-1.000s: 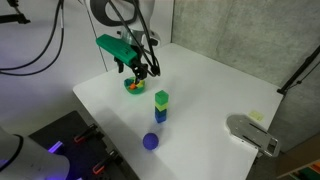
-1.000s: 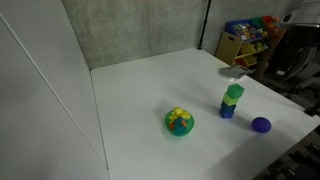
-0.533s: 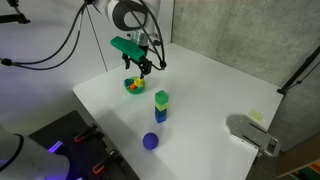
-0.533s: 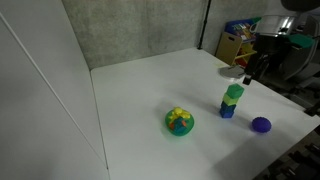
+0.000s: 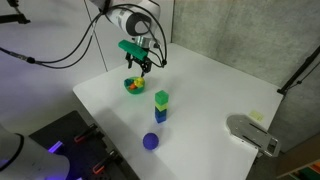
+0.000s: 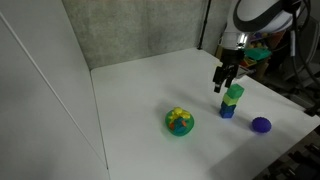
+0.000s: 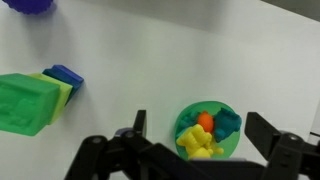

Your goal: Remove the green toy from the green bowl and put it on the table

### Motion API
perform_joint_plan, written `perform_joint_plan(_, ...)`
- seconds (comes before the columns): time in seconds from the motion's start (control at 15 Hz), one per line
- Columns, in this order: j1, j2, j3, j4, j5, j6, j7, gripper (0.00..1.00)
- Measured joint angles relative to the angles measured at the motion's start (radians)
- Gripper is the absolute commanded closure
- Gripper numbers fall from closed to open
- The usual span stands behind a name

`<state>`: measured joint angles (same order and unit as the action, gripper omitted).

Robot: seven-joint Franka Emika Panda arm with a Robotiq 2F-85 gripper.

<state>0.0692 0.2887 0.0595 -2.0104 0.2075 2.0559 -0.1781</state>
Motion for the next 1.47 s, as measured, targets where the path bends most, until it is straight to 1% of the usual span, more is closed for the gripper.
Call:
perform_joint_plan(0.33,0.034,0.167,0.028,0.159,0.000,-0.013,0.109,0.00)
perform_joint_plan(0.73,0.071,0.349,0.051,0.360,0.000,-0.050,0.206,0.00)
perform_joint_plan(1.0,0.081,0.450,0.063,0.476,0.004,-0.102,0.255,0.00)
perform_joint_plan(1.27,0.095,0.529,0.071,0.542,0.005,-0.131,0.288,0.00)
perform_joint_plan(1.47,0.118,0.563,0.072,0.548,0.005,-0.131,0.303,0.00)
